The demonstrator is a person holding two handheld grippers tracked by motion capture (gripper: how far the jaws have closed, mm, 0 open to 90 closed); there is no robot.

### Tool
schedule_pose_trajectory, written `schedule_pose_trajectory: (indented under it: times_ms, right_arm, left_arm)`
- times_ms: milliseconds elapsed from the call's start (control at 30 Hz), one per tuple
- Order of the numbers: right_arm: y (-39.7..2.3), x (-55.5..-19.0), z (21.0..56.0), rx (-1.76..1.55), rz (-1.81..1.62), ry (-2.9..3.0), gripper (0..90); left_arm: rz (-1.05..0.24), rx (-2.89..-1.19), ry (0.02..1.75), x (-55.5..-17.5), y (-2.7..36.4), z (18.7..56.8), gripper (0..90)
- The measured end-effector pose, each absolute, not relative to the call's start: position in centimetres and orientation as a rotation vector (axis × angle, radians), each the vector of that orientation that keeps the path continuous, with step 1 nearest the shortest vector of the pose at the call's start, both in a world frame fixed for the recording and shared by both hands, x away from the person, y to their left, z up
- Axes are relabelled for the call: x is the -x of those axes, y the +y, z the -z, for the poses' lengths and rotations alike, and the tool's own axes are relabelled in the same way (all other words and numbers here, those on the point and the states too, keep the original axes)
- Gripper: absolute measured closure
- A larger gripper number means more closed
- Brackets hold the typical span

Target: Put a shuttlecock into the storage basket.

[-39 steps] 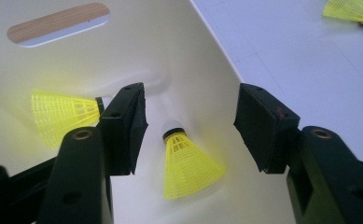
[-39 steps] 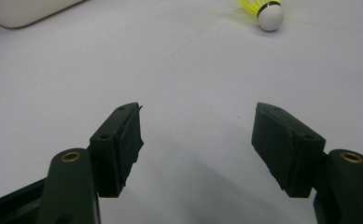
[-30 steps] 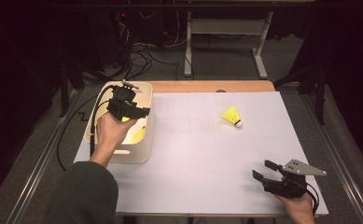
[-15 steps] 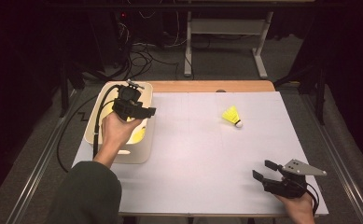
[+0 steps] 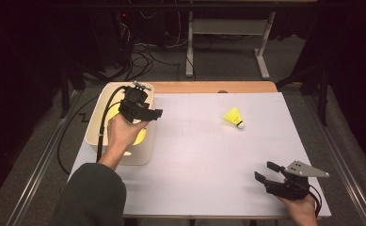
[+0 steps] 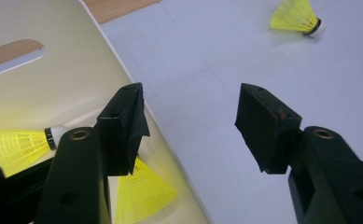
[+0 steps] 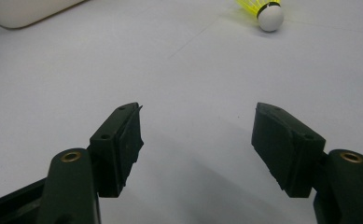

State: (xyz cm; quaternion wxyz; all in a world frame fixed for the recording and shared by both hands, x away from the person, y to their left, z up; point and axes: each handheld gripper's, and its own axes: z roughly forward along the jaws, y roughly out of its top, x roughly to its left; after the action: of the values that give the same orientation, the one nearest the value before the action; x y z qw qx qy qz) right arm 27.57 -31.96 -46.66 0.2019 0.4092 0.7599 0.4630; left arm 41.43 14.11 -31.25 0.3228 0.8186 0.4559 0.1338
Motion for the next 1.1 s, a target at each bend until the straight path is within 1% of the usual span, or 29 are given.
schedule_pose_trajectory:
  times_ms: [1100]
  right_arm:
    - [-32.0,-27.5,46.6,-1.142,-1.296,2.12,33.8]
  left_arm:
    - [-0.317,-2.163,1.112,-41.2,11.0,31.8,41.5]
